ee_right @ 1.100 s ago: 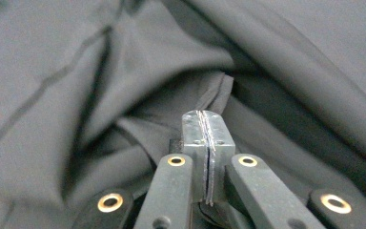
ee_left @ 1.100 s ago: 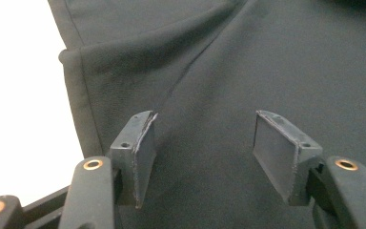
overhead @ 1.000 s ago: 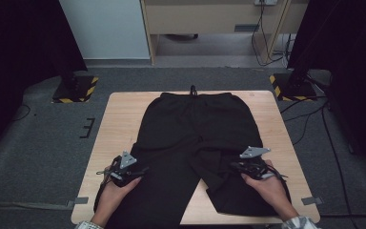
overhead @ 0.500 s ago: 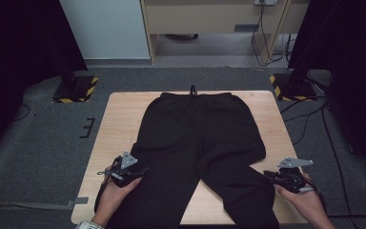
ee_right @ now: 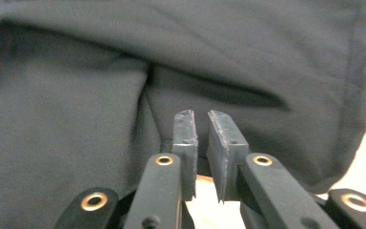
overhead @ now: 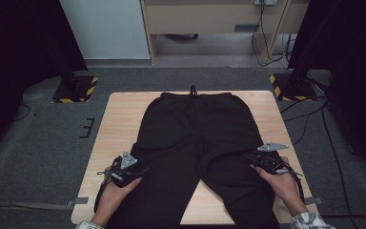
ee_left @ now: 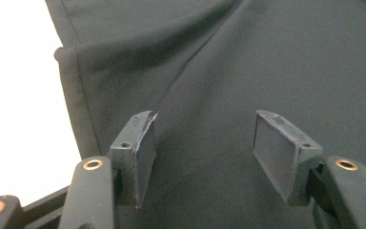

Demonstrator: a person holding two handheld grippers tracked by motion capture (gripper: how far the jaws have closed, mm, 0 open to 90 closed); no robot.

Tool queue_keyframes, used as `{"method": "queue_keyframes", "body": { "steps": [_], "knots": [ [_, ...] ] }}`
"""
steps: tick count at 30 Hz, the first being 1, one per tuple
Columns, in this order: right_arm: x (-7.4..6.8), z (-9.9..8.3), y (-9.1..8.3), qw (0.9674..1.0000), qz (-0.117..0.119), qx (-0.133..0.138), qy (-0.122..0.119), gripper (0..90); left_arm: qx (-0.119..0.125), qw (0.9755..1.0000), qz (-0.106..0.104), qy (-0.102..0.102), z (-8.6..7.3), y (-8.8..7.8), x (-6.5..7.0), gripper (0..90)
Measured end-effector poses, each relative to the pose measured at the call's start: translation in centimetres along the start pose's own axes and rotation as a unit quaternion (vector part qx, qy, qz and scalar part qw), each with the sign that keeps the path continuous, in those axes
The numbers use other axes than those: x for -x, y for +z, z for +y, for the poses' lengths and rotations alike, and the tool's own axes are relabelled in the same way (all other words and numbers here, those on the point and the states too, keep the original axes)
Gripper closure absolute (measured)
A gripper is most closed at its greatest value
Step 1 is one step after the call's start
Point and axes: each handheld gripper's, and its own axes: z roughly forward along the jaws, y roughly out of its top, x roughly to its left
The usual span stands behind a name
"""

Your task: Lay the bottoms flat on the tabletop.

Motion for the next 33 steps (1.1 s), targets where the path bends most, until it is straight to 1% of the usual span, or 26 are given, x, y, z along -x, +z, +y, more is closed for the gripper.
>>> {"method": "queue_keyframes", "body": {
  "steps": [1, 2, 3, 5, 7, 9, 11, 13, 17, 19, 20, 21, 23, 25, 26, 27, 29, 30, 33],
  "knots": [
    [-0.1, 0.0, 0.2, 1.0000, -0.003, -0.003, -0.002, 72.5, 0.000, 1.0000, 0.000, 0.000, 0.0, 0.0, 0.0, 39.0],
    [-0.1, -0.1, 0.3, 1.0000, -0.007, -0.005, -0.001, 65.3, -0.001, 1.0000, 0.000, 0.001, 0.0, 0.0, 0.0, 39.0],
    [-0.2, -0.1, 0.5, 0.9999, -0.014, -0.007, 0.000, 60.7, -0.001, 1.0000, 0.001, 0.002, 0.0, 0.0, 0.0, 39.0],
    [-0.3, -0.1, 0.7, 0.9997, -0.020, -0.013, -0.003, 52.0, 0.000, 1.0000, 0.002, 0.003, 0.0, 0.0, 0.0, 38.9],
    [-0.4, -0.2, 0.8, 0.9996, -0.023, -0.018, -0.004, 48.0, -0.001, 1.0000, 0.002, 0.003, 0.0, 0.0, 0.0, 38.9],
    [-0.5, -0.4, 0.9, 0.9997, -0.017, -0.015, -0.001, 45.3, -0.001, 1.0000, 0.002, 0.003, 0.0, 0.0, 0.0, 38.9],
    [-0.4, -0.6, 0.9, 0.9999, -0.013, -0.007, 0.002, 45.2, -0.002, 1.0000, 0.002, 0.003, 0.0, 0.0, 0.0, 38.9],
    [-0.3, -0.7, 0.8, 0.9999, -0.014, -0.007, -0.002, 48.4, -0.001, 1.0000, 0.002, 0.003, 0.0, 0.0, 0.0, 38.8],
    [0.0, -0.7, 0.6, 0.9998, -0.019, -0.009, 0.001, 68.9, -0.001, 1.0000, 0.003, 0.005, 0.0, 0.0, 0.0, 38.8],
    [0.3, -0.8, 0.5, 0.9998, -0.018, -0.003, 0.004, 79.3, -0.001, 1.0000, 0.004, 0.006, 0.0, -0.1, 0.0, 38.8],
    [0.5, -0.9, 0.5, 0.9998, -0.017, 0.000, 0.011, 84.2, -0.001, 1.0000, 0.005, 0.006, 0.0, -0.1, -0.1, 38.8],
    [0.7, -1.0, 0.5, 0.9997, -0.019, 0.004, 0.013, 87.5, -0.001, 1.0000, 0.005, 0.005, 0.0, -0.1, -0.1, 38.8],
    [0.9, -0.9, 0.5, 0.9997, -0.015, 0.004, 0.019, 88.9, -0.001, 1.0000, 0.005, 0.006, 0.0, -0.1, -0.1, 38.8],
    [1.1, -0.7, 0.4, 0.9997, -0.016, 0.001, 0.017, 89.1, 0.000, 1.0000, 0.006, 0.005, 0.0, -0.2, -0.1, 38.8],
    [1.3, -0.6, 0.2, 0.9997, -0.013, 0.008, 0.019, 89.1, 0.000, 1.0000, 0.007, 0.005, 0.0, -0.2, -0.1, 38.8],
    [1.6, -0.3, -0.1, 0.9995, -0.008, 0.017, 0.026, 89.0, 0.000, 1.0000, 0.007, 0.005, 0.0, -0.1, -0.1, 38.5],
    [2.4, 0.2, -0.6, 0.9994, -0.010, 0.023, 0.024, 89.0, -0.002, 1.0000, 0.007, 0.005, 0.0, -0.1, -0.2, 38.6],
    [3.1, 0.7, -0.9, 0.9993, -0.014, 0.024, 0.023, 89.0, -0.002, 1.0000, 0.006, 0.006, 0.0, 0.0, -0.2, 38.6],
    [4.9, 1.7, -0.7, 0.9989, -0.021, 0.023, 0.036, 88.8, 0.001, 1.0000, 0.006, 0.007, 0.1, -0.1, -0.1, 38.6]
  ]
}}
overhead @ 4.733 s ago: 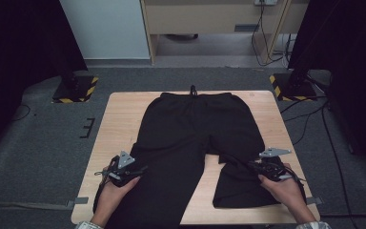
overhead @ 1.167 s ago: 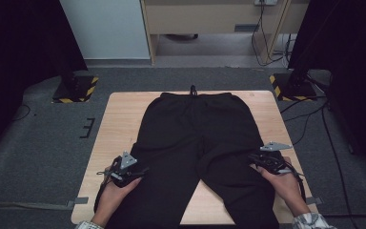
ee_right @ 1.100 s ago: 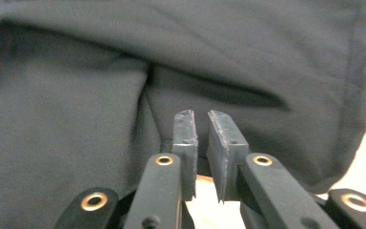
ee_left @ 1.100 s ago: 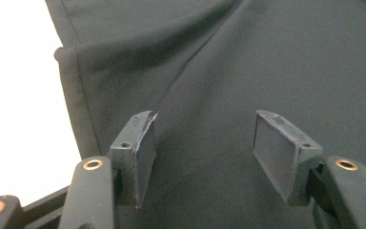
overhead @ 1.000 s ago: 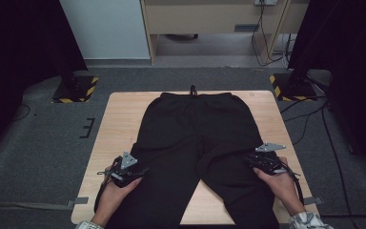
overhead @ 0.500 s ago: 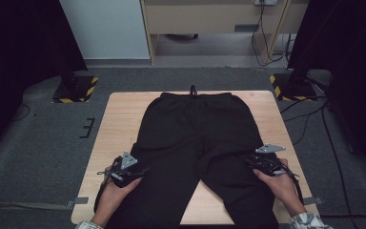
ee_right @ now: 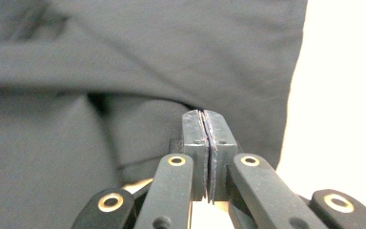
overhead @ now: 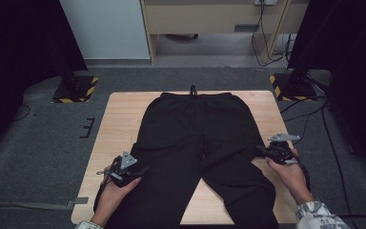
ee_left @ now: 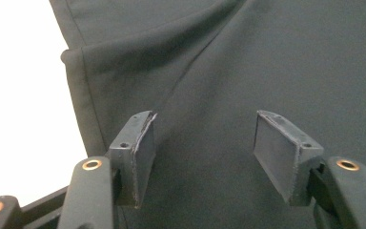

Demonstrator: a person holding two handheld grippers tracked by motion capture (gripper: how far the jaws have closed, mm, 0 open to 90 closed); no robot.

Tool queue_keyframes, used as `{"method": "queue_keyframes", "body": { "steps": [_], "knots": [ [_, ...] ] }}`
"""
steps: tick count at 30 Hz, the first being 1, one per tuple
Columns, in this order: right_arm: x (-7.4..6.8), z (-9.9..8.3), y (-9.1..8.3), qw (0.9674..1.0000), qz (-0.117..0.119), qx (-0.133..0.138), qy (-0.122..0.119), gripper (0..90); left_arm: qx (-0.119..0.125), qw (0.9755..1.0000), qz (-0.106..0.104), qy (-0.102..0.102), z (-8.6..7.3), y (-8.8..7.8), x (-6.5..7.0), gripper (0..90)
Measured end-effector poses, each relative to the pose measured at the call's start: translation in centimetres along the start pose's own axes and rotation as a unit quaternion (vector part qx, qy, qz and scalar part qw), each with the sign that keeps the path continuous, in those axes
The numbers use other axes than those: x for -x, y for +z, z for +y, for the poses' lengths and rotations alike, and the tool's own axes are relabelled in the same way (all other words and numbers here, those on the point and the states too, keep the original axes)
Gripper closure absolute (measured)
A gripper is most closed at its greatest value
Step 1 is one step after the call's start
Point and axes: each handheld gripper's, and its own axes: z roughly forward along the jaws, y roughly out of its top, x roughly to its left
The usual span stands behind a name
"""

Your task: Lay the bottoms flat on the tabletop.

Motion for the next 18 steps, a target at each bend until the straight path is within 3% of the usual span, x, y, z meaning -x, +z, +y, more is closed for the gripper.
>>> {"method": "queue_keyframes", "body": {
  "steps": [4, 8, 11, 13, 15, 16, 18],
  "knots": [
    [2.0, 1.2, 1.9, 0.9996, -0.010, -0.006, 0.025, 88.7, -0.002, 1.0000, 0.000, 0.000, 0.0, 0.1, 0.1, 38.6],
    [2.9, 2.0, 4.6, 0.9984, -0.029, -0.009, 0.048, 88.6, -0.004, 1.0000, -0.003, -0.002, -0.1, 0.2, 0.1, 38.5],
    [3.6, 1.8, 6.0, 0.9957, -0.030, 0.005, 0.088, 83.2, -0.003, 1.0000, -0.003, -0.005, -0.1, 0.2, 0.0, 38.5],
    [3.8, 1.8, 5.9, 0.9934, -0.032, 0.016, 0.109, 74.1, -0.001, 1.0000, -0.002, -0.006, -0.1, 0.0, -0.1, 38.5],
    [3.5, 2.2, 4.3, 0.9949, -0.033, 0.029, 0.091, 60.3, 0.002, 1.0000, -0.001, -0.007, -0.1, 0.0, -0.1, 38.4],
    [3.5, 2.2, 4.3, 0.9949, -0.033, 0.029, 0.091, 60.3, 0.002, 1.0000, -0.001, -0.007, -0.1, 0.0, -0.2, 38.4],
    [3.0, 2.2, 2.2, 0.9946, -0.034, 0.053, 0.082, 54.3, 0.002, 1.0000, 0.000, -0.006, -0.1, -0.1, -0.1, 38.5]
  ]
}}
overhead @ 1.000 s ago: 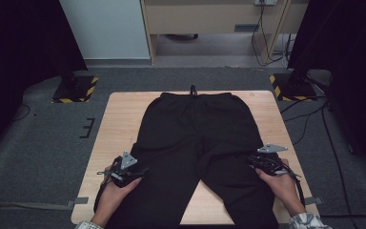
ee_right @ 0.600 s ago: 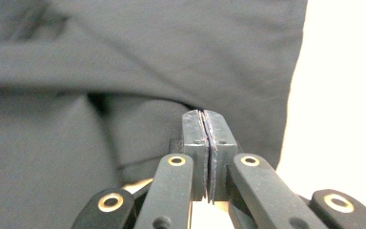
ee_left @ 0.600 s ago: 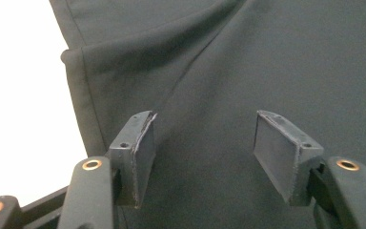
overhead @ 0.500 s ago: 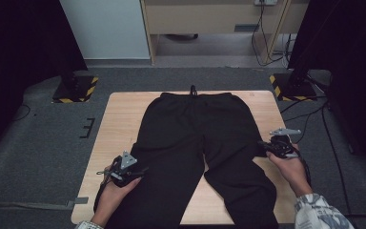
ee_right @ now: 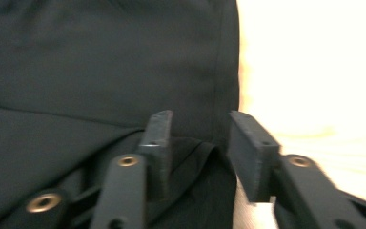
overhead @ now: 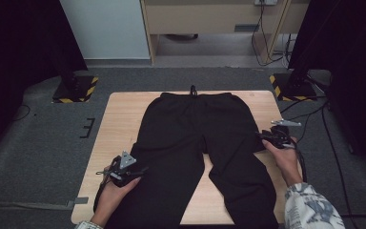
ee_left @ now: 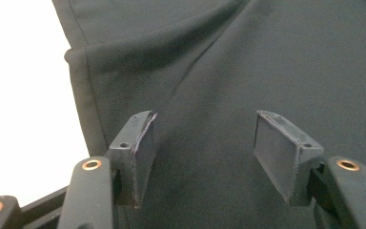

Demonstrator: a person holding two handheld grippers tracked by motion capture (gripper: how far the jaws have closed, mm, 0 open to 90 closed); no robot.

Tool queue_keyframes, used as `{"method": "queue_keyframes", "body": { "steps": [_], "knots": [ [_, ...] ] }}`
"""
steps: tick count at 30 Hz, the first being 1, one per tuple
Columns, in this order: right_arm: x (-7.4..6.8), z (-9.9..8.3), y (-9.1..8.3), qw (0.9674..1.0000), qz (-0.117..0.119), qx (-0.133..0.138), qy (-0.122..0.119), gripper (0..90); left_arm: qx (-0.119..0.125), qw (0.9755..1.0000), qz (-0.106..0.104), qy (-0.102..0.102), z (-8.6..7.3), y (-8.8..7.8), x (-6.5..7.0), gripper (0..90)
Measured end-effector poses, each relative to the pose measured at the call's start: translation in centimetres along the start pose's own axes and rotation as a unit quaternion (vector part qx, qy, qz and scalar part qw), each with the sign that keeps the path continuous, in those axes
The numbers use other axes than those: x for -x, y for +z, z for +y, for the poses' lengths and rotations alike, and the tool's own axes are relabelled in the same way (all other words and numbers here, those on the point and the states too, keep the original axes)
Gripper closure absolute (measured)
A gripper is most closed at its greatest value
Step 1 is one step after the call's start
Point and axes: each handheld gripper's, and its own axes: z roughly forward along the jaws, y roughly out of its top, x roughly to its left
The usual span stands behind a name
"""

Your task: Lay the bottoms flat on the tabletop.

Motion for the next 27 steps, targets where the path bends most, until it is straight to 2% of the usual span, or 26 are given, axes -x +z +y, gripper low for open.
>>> {"method": "queue_keyframes", "body": {
  "steps": [2, 5, 9, 10, 12, 14, 16, 18, 20, 23, 27],
  "knots": [
    [-0.4, -0.3, -1.6, 0.9999, 0.003, 0.014, -0.008, 52.5, -0.001, 1.0000, -0.001, 0.003, 0.1, 0.0, 0.1, 38.5],
    [-1.2, -1.8, -3.8, 0.9992, 0.013, 0.018, -0.033, 56.2, 0.000, 1.0000, 0.001, 0.006, 0.3, -0.1, 0.3, 38.5],
    [-2.3, -4.0, -4.2, 0.9986, 0.027, -0.003, -0.046, 57.2, 0.009, 0.9999, 0.001, 0.007, 0.6, -0.3, 0.6, 38.4],
    [-2.6, -4.5, -3.9, 0.9980, 0.034, -0.015, -0.051, 56.2, 0.012, 0.9999, 0.000, 0.006, 0.9, -0.4, 0.8, 38.2],
    [-3.0, -5.1, -3.5, 0.9972, 0.043, -0.029, -0.054, 53.3, 0.025, 0.9995, -0.015, 0.013, 1.5, -0.6, 1.5, 37.3],
    [-3.2, -5.4, -3.1, 0.9962, 0.043, -0.044, -0.061, 52.3, 0.032, 0.9988, -0.024, 0.027, 2.5, -0.5, 2.3, 37.0],
    [-3.4, -5.5, -2.8, 0.9955, 0.046, -0.057, -0.059, 56.8, 0.035, 0.9979, -0.037, 0.040, 3.5, -0.2, 3.2, 37.0],
    [-3.6, -5.7, -2.7, 0.9940, 0.053, -0.069, -0.066, 75.0, 0.034, 0.9969, -0.047, 0.054, 4.5, 0.4, 4.1, 37.0],
    [-4.0, -5.8, -2.8, 0.9925, 0.062, -0.073, -0.076, 87.2, 0.030, 0.9957, -0.060, 0.063, 5.6, 1.2, 5.2, 37.0],
    [-4.6, -5.9, -3.6, 0.9924, 0.066, -0.066, -0.081, 89.7, 0.029, 0.9925, -0.083, 0.086, 7.9, 2.4, 7.4, 37.0],
    [-5.3, -6.3, -5.3, 0.9914, 0.076, -0.062, -0.087, 89.7, 0.037, 0.9866, -0.121, 0.103, 11.0, 4.4, 10.8, 37.0]
  ]
}}
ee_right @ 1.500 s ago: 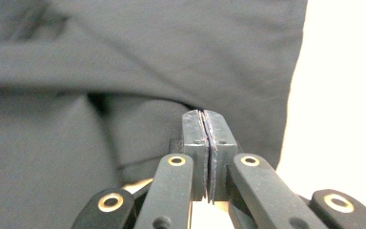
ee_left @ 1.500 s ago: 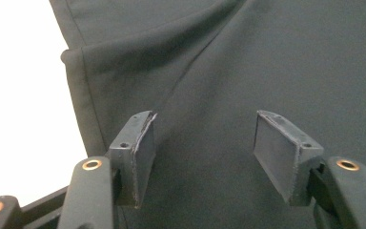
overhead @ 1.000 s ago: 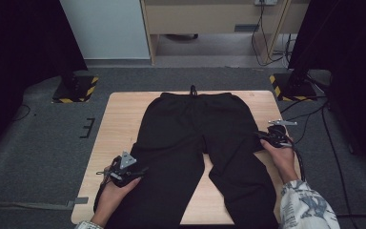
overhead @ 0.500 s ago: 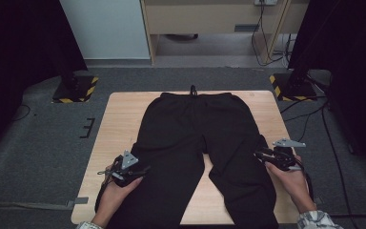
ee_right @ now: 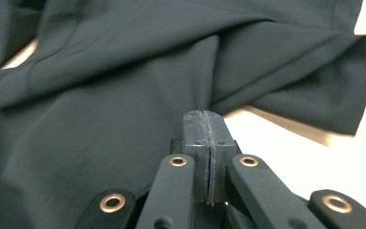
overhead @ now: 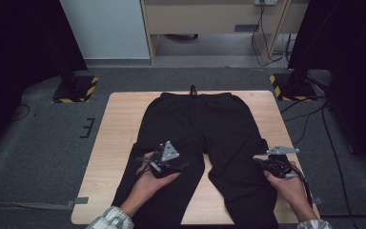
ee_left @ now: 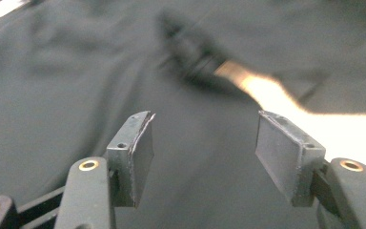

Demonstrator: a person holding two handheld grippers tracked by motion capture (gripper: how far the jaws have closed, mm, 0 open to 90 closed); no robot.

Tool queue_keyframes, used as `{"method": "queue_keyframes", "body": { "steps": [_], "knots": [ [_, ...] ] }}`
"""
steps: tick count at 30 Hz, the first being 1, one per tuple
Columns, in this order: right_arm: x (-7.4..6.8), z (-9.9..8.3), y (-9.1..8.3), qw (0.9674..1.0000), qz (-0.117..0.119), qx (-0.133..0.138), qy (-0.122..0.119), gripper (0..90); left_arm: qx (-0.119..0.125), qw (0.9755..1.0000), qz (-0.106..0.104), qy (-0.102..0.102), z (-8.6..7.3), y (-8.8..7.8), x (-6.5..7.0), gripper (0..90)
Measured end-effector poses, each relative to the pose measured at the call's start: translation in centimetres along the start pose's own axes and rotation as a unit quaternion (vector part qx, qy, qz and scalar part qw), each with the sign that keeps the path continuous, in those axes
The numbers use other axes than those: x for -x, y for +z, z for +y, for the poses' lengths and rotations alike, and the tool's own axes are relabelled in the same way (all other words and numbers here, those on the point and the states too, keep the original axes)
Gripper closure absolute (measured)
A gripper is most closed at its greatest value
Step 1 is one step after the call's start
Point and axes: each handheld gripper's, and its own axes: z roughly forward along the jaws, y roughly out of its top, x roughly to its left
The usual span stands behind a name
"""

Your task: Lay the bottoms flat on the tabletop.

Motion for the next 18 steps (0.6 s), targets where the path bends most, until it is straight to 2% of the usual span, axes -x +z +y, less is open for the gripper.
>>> {"method": "queue_keyframes", "body": {
  "steps": [4, 6, 9, 12, 14, 15, 16, 18],
  "knots": [
    [-1.1, -0.6, -0.7, 0.9999, 0.007, 0.000, -0.008, 89.6, 0.001, 0.9994, -0.036, 0.002, 2.1, 3.4, 2.0, 37.0],
    [-1.4, -0.5, -0.5, 0.9999, 0.007, 0.004, -0.011, 89.5, 0.005, 0.9982, -0.060, -0.003, 2.8, 5.3, 3.1, 36.7],
    [-1.6, -0.3, -0.1, 0.9999, 0.007, 0.003, -0.015, 89.5, -0.005, 0.9976, -0.068, 0.005, 3.3, 7.3, 4.5, 36.7],
    [-1.6, -0.2, 0.1, 0.9998, 0.008, 0.002, -0.016, 89.4, -0.030, 0.9968, -0.070, 0.023, 3.5, 9.6, 5.5, 36.7],
    [-1.6, -0.3, 0.2, 0.9998, 0.008, 0.004, -0.015, 89.4, -0.050, 0.9962, -0.061, 0.037, 3.4, 10.8, 5.8, 39.1],
    [-1.6, -0.3, 0.1, 0.9999, 0.008, 0.003, -0.015, 89.4, -0.058, 0.9957, -0.057, 0.044, 3.4, 11.2, 5.9, 44.4],
    [-1.7, -0.3, 0.1, 0.9999, 0.008, 0.003, -0.013, 89.3, -0.061, 0.9954, -0.052, 0.052, 3.4, 11.3, 5.9, 53.8],
    [-1.8, -0.3, 0.1, 0.9998, 0.007, 0.004, -0.016, 89.1, -0.061, 0.9961, -0.040, 0.050, 3.7, 11.3, 5.8, 71.4]
  ]
}}
